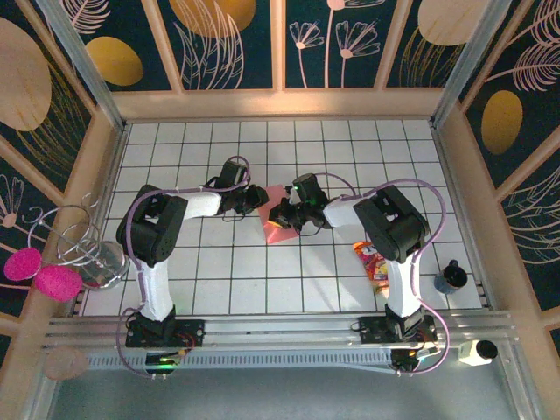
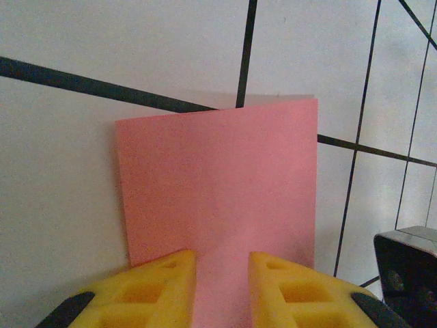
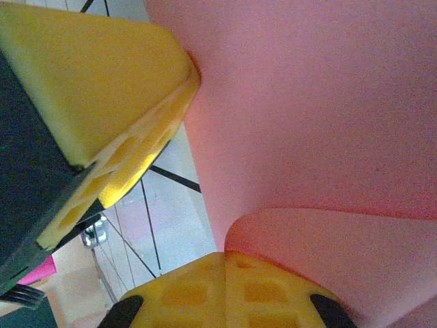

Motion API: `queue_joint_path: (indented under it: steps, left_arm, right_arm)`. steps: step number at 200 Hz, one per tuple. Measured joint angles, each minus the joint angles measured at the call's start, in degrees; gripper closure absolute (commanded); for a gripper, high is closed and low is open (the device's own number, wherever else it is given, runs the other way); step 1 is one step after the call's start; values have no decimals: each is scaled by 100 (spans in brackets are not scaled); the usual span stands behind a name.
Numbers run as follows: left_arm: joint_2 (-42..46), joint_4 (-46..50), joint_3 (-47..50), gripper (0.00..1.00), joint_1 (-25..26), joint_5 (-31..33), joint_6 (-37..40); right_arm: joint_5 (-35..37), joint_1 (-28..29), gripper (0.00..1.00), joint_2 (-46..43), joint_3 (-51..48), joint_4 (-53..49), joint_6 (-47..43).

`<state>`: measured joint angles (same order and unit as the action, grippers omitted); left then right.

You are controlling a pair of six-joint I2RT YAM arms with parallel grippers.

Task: Fold a paper plane with a square sheet of paper (pick it up from the middle)

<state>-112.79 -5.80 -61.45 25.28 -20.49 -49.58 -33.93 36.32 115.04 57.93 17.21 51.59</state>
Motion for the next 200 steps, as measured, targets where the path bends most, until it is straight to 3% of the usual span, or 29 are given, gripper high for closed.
queue_joint_path:
  steps: [200]
  left_arm:
    - [0, 2, 0, 73, 0, 0, 0]
  right_arm:
    - [-24, -22, 100, 31, -2, 61, 131]
